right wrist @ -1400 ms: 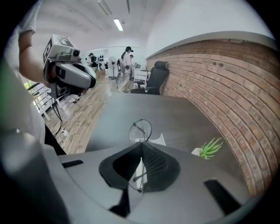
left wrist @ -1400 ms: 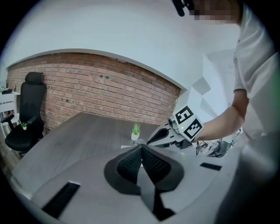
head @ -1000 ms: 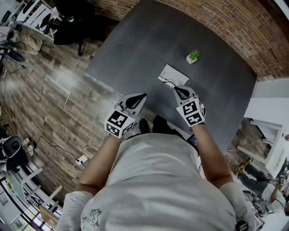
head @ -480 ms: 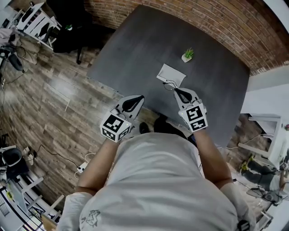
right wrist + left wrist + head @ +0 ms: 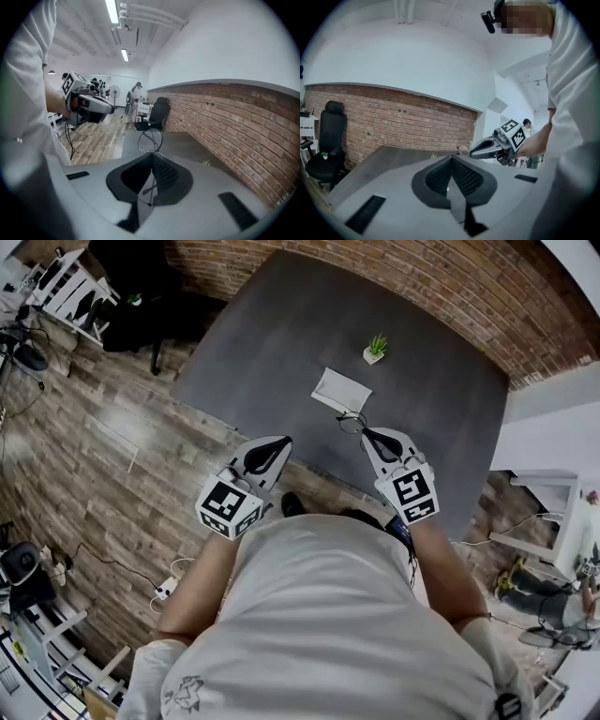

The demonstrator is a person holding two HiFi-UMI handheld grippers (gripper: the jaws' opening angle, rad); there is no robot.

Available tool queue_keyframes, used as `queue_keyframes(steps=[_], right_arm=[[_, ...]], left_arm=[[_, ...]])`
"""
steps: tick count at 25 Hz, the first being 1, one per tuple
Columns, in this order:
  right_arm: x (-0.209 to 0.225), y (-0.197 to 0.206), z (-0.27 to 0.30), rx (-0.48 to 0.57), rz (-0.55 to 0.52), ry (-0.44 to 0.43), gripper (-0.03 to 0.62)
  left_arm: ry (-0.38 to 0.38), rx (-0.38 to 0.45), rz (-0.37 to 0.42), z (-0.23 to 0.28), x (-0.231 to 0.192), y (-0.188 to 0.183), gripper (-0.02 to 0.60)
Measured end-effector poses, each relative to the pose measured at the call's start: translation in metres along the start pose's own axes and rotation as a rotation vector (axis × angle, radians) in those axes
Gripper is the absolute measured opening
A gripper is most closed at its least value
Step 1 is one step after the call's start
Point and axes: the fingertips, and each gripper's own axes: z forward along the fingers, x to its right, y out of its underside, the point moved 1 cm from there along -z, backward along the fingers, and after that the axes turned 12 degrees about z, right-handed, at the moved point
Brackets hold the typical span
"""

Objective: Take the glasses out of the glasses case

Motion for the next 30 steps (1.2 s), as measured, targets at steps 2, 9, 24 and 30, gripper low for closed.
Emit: queue_keyframes(steps=[2, 9, 24, 30], right_arm=[[0.004, -0.001, -0.009, 0.017, 0.005, -0.015, 0.014], [0.023, 0.004, -0.042, 0.045, -0.004, -0.076, 0.014], [0.072, 0.044, -0.128, 0.111, 0.024, -0.192, 0.014], [0.078, 0.053, -0.153, 0.132, 0.033, -0.239, 0.014]], left_arm=[[-0.021, 0.005, 0.000, 0.004, 0.005, -0.006, 0.011], [-0.089, -0.003, -0.005, 0.022, 0.040, -0.018, 0.011], [-0.222, -0.027, 0.005, 0.073, 0.135, -0.037, 0.011], [-0.268, -0.034, -0.004, 0.071, 0.173, -0.042, 0.011]])
